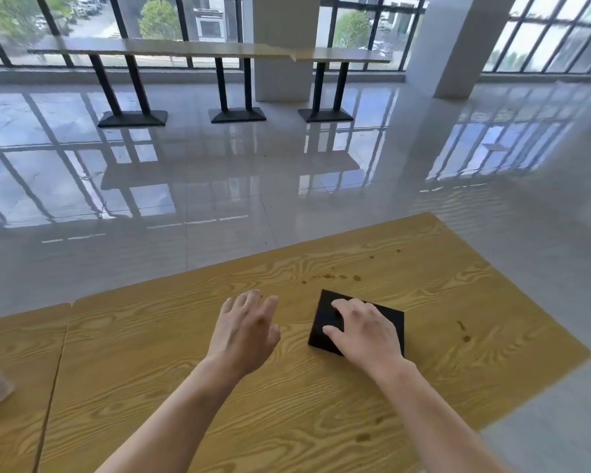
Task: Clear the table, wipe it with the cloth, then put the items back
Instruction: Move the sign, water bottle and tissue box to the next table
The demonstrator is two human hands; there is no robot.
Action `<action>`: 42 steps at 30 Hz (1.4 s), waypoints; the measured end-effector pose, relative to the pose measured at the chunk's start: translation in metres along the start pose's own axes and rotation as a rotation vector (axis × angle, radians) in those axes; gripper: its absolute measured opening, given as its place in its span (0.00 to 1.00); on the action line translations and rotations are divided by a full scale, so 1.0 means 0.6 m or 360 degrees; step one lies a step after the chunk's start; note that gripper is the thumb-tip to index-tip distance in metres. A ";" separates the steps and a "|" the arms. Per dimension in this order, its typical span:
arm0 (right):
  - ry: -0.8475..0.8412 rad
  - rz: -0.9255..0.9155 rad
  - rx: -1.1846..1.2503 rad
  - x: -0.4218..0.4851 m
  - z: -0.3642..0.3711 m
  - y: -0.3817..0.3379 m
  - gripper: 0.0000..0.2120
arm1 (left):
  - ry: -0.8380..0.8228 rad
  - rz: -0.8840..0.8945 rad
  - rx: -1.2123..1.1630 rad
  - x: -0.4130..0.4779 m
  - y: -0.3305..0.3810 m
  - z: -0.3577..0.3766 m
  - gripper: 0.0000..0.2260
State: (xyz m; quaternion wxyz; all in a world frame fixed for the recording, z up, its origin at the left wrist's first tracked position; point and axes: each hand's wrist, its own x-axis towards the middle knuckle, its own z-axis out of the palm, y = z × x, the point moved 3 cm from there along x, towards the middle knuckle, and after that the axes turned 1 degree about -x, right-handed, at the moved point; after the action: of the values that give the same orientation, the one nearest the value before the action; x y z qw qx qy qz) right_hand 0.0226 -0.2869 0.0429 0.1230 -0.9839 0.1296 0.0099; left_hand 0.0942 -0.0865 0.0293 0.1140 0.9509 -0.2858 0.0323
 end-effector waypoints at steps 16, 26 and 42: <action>-0.0034 0.0404 0.0062 0.030 0.027 0.233 0.20 | -0.0297 0.0072 -0.0180 0.122 0.142 0.140 0.22; -0.0233 0.0602 0.0288 0.055 0.079 0.287 0.35 | -0.0493 -0.0226 -0.0413 0.148 0.150 0.205 0.29; -0.0339 0.0750 0.0372 0.092 0.124 0.281 0.35 | -0.0538 -0.0510 -0.0695 0.161 0.149 0.241 0.34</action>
State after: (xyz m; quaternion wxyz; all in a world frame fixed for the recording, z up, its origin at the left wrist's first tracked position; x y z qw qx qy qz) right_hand 0.0332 -0.4405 -0.0727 0.2427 -0.8991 0.3415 0.1265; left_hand 0.1249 -0.2449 -0.0813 0.2700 0.9288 -0.1474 -0.2067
